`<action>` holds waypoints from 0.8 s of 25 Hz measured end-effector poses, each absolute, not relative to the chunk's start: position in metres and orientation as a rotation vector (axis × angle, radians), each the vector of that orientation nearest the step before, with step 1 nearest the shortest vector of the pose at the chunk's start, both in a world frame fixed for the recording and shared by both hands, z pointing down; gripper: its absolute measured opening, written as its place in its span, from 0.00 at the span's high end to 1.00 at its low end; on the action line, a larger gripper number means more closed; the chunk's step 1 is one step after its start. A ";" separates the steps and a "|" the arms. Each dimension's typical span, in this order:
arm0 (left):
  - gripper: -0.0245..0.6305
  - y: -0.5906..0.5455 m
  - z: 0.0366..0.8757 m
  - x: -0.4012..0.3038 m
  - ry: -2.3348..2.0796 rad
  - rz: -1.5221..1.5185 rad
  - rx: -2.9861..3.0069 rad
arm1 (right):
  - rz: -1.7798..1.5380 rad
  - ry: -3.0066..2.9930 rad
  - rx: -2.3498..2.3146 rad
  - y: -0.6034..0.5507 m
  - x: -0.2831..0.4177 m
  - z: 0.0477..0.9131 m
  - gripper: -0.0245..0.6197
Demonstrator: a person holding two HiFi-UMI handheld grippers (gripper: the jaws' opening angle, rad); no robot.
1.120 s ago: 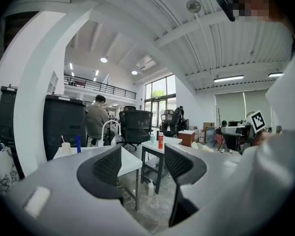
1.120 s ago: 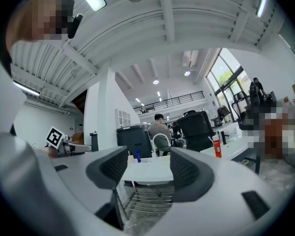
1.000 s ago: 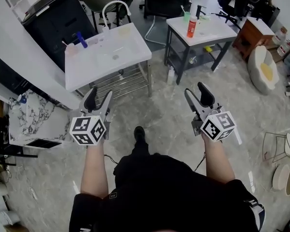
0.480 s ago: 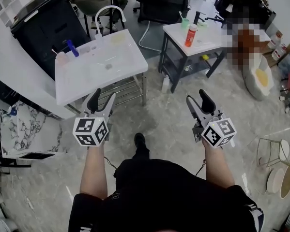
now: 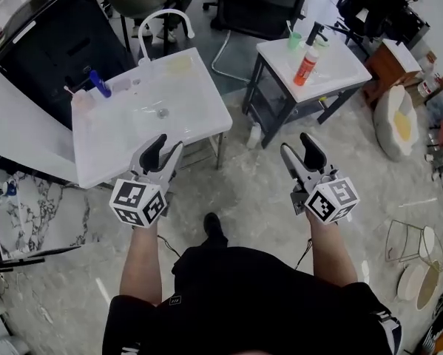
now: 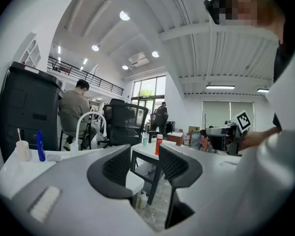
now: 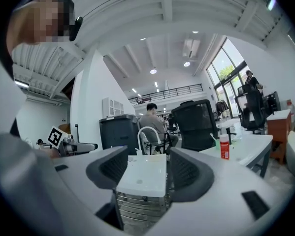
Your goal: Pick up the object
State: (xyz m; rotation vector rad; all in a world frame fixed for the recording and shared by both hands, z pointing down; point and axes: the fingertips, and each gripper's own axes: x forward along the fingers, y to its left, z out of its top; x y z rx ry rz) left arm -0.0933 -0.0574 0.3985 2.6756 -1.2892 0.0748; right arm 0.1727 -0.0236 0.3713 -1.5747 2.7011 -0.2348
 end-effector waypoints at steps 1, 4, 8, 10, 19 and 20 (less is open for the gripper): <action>0.68 -0.069 0.400 -0.095 -1.301 0.091 2.674 | -0.236 2.704 -1.569 -0.036 0.170 0.371 0.60; 0.68 -0.100 0.402 -0.104 -1.376 0.143 2.680 | -0.242 2.708 -1.564 -0.069 0.165 0.373 0.60; 0.64 -0.135 0.394 -0.121 -1.449 0.121 2.666 | -0.256 2.699 -1.553 -0.103 0.156 0.375 0.60; 0.60 -0.149 0.390 -0.130 -1.501 0.123 2.653 | -0.254 2.693 -1.537 -0.116 0.150 0.374 0.60; 0.59 -0.192 0.394 -0.131 -1.527 0.156 2.573 | -0.259 2.684 -1.449 -0.171 0.146 0.369 0.60; 0.59 -0.199 0.396 -0.129 -1.537 0.163 2.564 | -0.260 2.685 -1.439 -0.180 0.148 0.370 0.60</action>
